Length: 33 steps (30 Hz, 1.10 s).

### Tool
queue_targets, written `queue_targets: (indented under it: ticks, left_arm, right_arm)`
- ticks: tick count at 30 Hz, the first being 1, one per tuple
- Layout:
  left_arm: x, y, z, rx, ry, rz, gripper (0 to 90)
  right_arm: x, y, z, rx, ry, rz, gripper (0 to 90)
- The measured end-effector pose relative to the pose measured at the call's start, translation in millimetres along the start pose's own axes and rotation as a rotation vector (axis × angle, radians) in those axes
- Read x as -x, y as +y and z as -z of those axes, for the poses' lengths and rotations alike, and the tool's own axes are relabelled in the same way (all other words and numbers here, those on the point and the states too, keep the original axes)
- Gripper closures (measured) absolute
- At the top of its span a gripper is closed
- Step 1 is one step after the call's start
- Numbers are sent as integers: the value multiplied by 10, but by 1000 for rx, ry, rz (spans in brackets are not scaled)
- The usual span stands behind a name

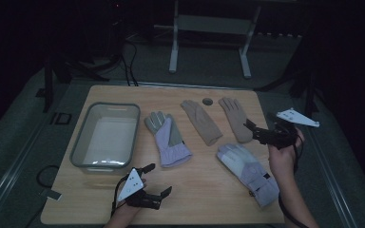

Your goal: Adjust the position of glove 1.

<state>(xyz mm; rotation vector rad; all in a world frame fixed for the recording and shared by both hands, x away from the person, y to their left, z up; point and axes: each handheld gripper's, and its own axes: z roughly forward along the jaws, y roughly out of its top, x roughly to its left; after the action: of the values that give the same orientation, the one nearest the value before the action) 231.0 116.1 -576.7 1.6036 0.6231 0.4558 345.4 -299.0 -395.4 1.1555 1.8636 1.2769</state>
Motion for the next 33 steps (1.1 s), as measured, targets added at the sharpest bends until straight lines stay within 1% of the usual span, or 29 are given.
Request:
queue_targets:
  ticks: [1,2,3,4,5,6,7,8,10,11,12,14,15,16,17,18,19,20,21,22,25,29,33]
  left_arm:
    - [-1,0,0,0,0,2,20]
    - [-3,0,1,0,0,3,21]
    - [-3,0,0,0,-1,3,21]
    - [-3,0,1,0,-1,3,21]
    - [0,0,1,1,-2,-1,20]
    - [0,0,1,1,-2,-1,21]
    - [1,0,-1,0,-2,0,20]
    - [1,0,-1,0,-2,0,21]
    - [-1,0,-1,-1,-3,0,20]
    - [-2,0,0,0,-3,1,21]
    - [-1,0,-1,0,-4,0,21]
    - [2,0,-2,0,-4,0,21]
    - [3,0,-2,1,-5,1,20]
    - [1,0,1,1,-5,-1,21]
    - [1,0,1,1,-5,-1,20]
    - [0,-1,2,1,-6,-2,20]
    - [0,-1,2,1,-6,-2,21]
    - [-3,0,3,1,-8,0,21]
    - [-4,0,4,1,-7,0,20]
    - [-5,0,3,1,-7,1,21]
    - [-1,0,3,-1,-7,-4,20]
    - [-2,0,4,0,-9,-3,20]
    - [-4,-1,6,3,-10,-1,20]
  right_arm:
    - [0,0,0,0,0,0,130]
    - [-91,26,-77,-5,31,24,148]
    - [-124,33,-104,-9,45,30,149]
    - [-124,33,-104,-9,45,30,149]
    - [-211,55,-178,-15,66,54,149]
    - [-267,71,-223,-21,84,67,147]
    - [-317,84,-258,-27,89,74,144]
    - [-317,84,-258,-27,89,74,144]
    - [-399,107,-327,-42,122,88,143]
    - [-452,116,-364,-44,126,96,143]
    - [-512,128,-415,-50,146,107,143]
    - [-602,144,-481,-57,163,112,143]
    - [-651,153,-522,-61,182,113,143]
    - [-756,166,-598,-66,198,125,138]
    - [-756,166,-598,-66,198,125,138]
    - [-804,171,-641,-72,214,125,136]
    - [-804,171,-641,-72,214,125,136]
    - [-937,180,-766,-94,241,134,125]
    - [-982,182,-823,-114,257,128,127]
    - [-1019,181,-880,-131,284,124,130]
    - [-1125,161,-1032,-156,320,127,130]
    - [-1261,118,-1190,-171,325,149,129]
    - [-1371,59,-1347,-183,345,158,129]
